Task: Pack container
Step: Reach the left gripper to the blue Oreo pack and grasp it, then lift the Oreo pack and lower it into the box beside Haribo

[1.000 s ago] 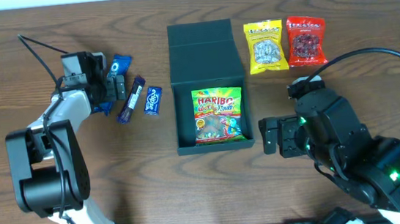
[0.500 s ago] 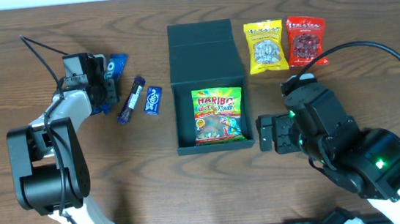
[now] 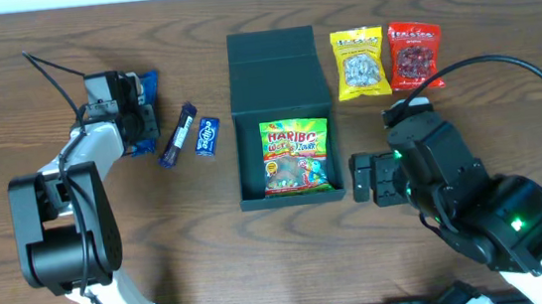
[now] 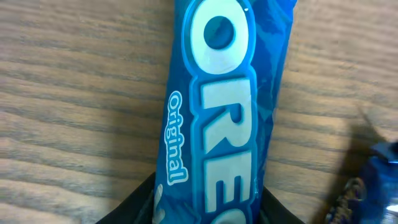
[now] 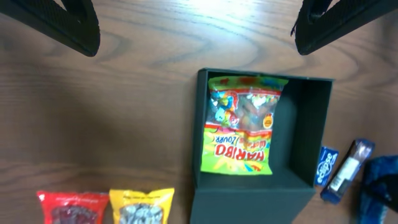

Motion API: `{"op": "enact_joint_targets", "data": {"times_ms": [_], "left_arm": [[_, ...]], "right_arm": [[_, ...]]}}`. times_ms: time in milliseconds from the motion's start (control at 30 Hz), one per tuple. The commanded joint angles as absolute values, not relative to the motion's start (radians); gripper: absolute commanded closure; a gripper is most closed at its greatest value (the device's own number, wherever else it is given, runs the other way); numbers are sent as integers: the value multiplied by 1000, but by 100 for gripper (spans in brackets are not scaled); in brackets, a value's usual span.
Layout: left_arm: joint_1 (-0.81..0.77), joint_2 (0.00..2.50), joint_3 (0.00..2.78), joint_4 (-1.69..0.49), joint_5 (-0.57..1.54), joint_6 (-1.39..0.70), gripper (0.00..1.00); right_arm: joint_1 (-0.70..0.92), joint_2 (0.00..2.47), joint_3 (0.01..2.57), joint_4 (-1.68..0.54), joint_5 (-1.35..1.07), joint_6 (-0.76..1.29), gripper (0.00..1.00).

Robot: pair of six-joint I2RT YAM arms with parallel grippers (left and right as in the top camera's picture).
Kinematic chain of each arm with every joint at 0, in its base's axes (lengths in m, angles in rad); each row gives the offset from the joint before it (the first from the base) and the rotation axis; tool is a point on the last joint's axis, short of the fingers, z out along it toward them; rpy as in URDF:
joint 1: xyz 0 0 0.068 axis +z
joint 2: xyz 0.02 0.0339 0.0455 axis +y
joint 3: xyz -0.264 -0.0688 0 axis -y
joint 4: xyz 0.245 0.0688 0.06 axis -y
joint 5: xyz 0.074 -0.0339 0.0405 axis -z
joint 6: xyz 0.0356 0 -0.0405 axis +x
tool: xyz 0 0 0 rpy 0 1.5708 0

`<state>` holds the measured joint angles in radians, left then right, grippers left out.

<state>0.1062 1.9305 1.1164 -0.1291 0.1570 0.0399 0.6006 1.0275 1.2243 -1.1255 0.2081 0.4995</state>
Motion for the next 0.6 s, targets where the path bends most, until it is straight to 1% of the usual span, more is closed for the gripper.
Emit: {"op": "enact_joint_targets", "data": {"times_ms": [0,300,567], "left_arm": [[104,1829,1136,-123,154,13,64],[89,1643,1136,-146,157,-41,66],[-27,1506,1136,-199,158,-65,65]], "right_arm": [[609,984,1238,-1113,276,488,1],[609,849,1241,-1090,394,488,1],[609,768,1241,-1093,393,488,1]]}}
